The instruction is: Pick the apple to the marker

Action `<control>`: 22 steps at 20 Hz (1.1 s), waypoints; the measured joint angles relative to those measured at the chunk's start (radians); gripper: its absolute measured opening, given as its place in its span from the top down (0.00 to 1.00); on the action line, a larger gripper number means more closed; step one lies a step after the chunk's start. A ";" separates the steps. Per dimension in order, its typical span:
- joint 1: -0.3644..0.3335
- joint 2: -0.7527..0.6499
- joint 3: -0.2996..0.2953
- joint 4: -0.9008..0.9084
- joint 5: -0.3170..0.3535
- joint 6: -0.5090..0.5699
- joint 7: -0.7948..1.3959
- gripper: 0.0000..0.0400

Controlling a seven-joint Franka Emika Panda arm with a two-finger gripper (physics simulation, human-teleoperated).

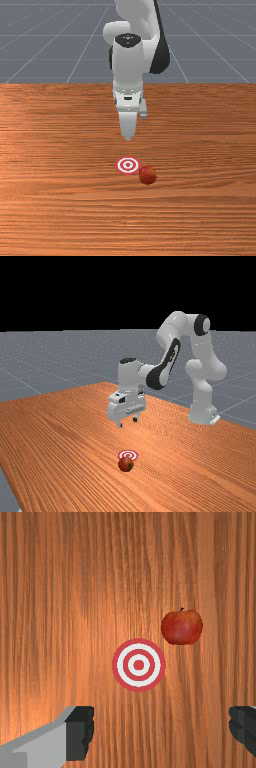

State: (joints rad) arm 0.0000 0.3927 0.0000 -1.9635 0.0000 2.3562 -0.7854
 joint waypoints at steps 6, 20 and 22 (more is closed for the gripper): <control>0.022 -0.067 -0.048 -0.065 -0.012 -0.032 0.198 0.47; 0.110 -0.129 -0.229 -0.048 0.004 -0.240 1.496 1.00; 0.112 -0.124 -0.226 -0.048 0.006 -0.240 1.500 1.00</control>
State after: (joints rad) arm 0.1115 0.2687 -0.2256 -2.0116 0.0063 2.1164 0.7147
